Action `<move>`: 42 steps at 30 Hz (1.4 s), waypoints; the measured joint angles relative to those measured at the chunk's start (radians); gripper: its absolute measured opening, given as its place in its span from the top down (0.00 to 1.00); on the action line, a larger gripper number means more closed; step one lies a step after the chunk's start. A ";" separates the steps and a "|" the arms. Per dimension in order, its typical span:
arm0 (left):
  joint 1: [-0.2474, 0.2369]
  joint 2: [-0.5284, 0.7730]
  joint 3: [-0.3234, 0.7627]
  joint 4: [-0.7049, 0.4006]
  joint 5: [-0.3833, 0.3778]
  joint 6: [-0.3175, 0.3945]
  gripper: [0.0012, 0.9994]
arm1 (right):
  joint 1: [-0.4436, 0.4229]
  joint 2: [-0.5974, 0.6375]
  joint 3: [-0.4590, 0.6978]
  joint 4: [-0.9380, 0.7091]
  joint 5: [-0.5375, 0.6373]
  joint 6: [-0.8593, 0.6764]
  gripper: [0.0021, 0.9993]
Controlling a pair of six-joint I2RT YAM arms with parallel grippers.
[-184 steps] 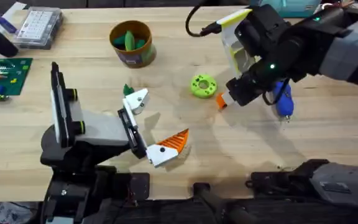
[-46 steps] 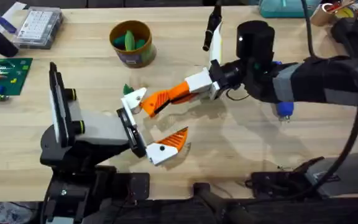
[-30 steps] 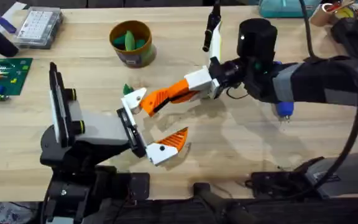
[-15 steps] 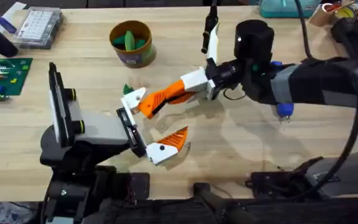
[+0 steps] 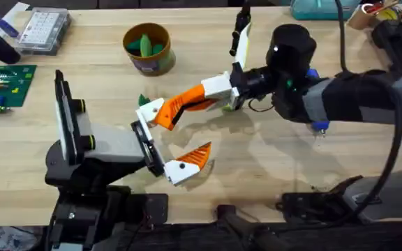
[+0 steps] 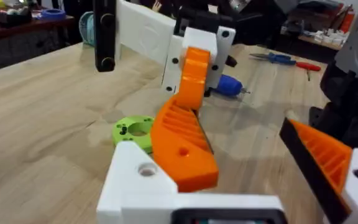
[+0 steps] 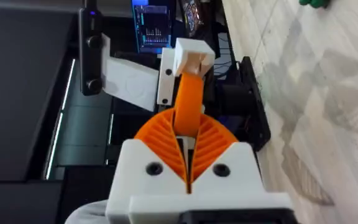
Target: Pick up the gripper from the table and insert it into the empty holder that is missing its gripper. Then pick up a screw, insert it into the mounting hole, and use the screwdriver to tighten it. Finally, clean up the table by picking up the vegetable and placing it into the bucket.
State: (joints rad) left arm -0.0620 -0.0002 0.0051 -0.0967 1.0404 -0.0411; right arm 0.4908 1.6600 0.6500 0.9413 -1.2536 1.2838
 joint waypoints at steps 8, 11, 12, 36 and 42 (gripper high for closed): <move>0.000 0.000 0.000 -0.001 0.004 -0.001 0.01 | 0.001 0.002 -0.128 0.205 0.079 0.125 1.00; 0.000 0.000 0.000 -0.001 0.007 -0.001 0.01 | -0.003 0.002 -0.171 0.225 0.106 0.149 1.00; 0.000 0.000 0.000 -0.001 0.007 -0.001 0.01 | -0.003 0.002 -0.178 0.235 0.114 0.156 1.00; 0.000 0.000 0.000 -0.002 0.011 -0.001 0.01 | 0.039 0.003 -0.328 0.555 0.354 0.303 1.00; 0.000 0.000 0.000 -0.002 0.011 -0.001 0.01 | 0.084 0.003 -0.330 0.555 0.436 0.306 1.00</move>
State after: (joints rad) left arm -0.0620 -0.0002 0.0055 -0.0982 1.0512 -0.0425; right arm 0.5744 1.6627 0.3202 1.4967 -0.8171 1.5900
